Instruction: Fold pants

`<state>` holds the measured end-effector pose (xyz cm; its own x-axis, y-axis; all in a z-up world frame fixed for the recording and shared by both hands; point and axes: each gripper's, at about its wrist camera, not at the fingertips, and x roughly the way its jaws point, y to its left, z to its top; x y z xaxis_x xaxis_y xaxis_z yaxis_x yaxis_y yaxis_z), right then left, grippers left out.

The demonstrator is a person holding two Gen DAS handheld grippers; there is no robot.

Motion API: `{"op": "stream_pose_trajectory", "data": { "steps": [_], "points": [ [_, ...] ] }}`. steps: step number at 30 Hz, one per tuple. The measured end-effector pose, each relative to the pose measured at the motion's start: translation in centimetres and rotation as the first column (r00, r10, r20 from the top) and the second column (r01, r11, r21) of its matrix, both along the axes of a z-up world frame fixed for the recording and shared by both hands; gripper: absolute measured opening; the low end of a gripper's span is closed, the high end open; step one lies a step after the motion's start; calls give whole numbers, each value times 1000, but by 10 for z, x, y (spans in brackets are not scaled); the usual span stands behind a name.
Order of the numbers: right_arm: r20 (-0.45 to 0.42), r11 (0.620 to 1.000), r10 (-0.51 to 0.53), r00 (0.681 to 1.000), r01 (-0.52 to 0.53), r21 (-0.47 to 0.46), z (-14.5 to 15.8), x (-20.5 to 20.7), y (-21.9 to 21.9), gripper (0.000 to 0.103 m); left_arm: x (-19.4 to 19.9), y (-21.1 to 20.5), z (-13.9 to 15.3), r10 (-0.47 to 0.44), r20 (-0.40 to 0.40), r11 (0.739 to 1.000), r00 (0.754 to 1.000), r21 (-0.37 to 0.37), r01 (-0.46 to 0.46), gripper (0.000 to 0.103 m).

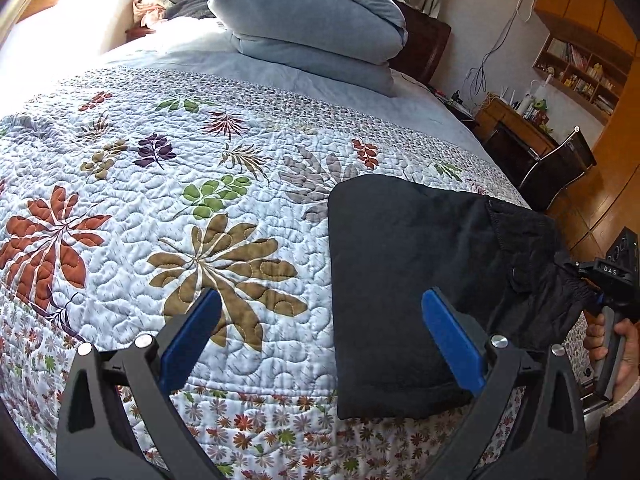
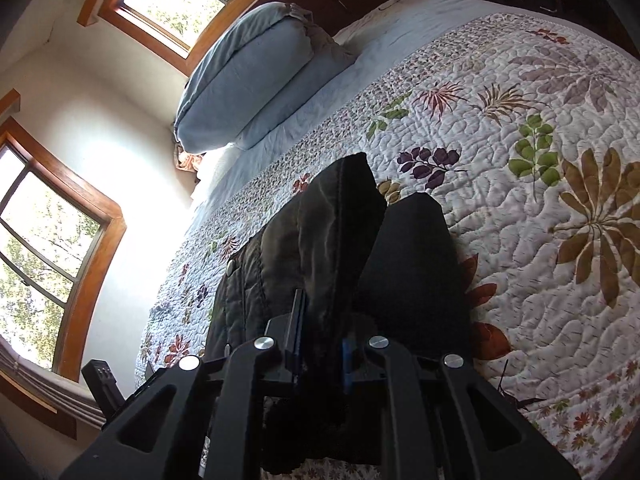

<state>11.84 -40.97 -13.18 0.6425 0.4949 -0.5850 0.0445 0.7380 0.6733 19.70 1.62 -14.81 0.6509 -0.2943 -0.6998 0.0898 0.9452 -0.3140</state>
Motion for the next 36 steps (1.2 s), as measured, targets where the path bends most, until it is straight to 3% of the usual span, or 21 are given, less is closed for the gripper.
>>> {"op": "stream_pose_trajectory", "data": {
  "steps": [12,15,18,22,27,30,36],
  "points": [
    [-38,988,-33,999,38,150,-52,-1,-20,17,1,-9,-5,-26,-20,999,999,26,27,100],
    [-28,980,-45,999,49,194,-53,-7,-27,37,1,-9,-6,-31,-27,999,999,32,32,100],
    [4,987,-94,996,92,135,-37,-23,-35,50,0,-7,-5,-30,-27,999,999,38,31,100],
    [94,981,-141,986,127,144,-9,-49,-44,50,-1,-4,-6,-16,-39,999,999,37,18,100],
    [167,990,-21,986,-4,143,16,-59,-6,50,-2,-9,-5,-17,-41,999,999,36,19,100],
    [155,991,23,988,-43,124,12,-58,14,50,-4,-12,-3,-29,-42,998,999,46,31,100],
    [95,989,-6,995,-8,146,-18,-59,10,48,-8,-17,6,-31,-29,993,999,115,34,100]
  ]
}}
